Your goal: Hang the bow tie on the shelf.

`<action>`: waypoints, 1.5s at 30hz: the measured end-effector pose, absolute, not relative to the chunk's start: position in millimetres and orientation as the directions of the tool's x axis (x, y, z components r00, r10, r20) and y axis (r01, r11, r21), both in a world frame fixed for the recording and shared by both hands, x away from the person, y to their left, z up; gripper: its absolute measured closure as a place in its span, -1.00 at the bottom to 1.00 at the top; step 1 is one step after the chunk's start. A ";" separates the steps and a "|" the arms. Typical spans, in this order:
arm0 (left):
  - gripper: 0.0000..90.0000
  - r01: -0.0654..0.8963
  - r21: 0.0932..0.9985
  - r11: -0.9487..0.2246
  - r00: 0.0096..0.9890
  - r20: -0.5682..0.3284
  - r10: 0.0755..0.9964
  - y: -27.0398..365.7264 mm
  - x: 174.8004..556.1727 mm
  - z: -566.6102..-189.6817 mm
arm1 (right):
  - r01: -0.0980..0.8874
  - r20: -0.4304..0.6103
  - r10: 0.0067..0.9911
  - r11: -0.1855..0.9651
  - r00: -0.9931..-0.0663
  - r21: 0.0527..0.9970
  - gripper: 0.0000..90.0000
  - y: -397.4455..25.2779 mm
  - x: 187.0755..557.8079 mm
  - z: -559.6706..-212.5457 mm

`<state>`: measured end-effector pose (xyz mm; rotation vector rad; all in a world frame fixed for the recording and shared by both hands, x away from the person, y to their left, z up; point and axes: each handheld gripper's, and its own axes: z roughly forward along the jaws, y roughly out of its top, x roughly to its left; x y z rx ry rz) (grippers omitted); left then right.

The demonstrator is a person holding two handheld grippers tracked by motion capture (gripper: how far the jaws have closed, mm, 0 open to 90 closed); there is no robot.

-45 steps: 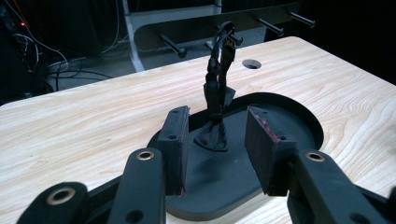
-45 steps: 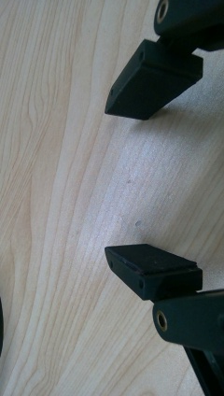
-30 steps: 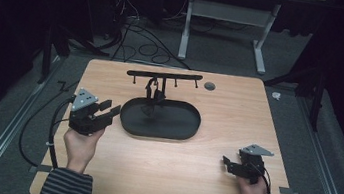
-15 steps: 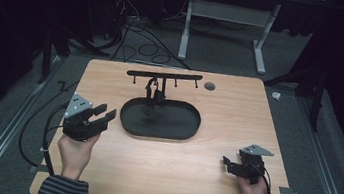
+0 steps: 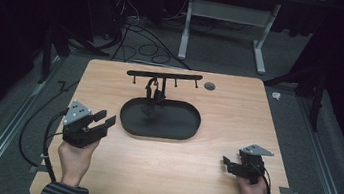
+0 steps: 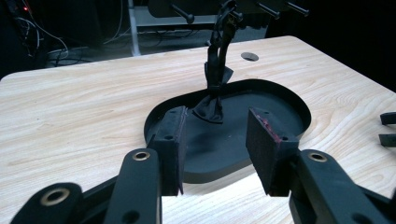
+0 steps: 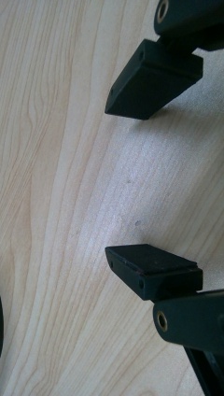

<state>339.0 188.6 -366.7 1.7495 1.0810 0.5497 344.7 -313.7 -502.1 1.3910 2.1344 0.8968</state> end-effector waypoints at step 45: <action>0.22 0.459 0.880 -0.124 0.496 -0.138 0.857 192.1 317.5 -402.2 | 0.634 -0.011 0.917 0.284 -0.398 0.719 -0.38 -313.4 344.7 -502.0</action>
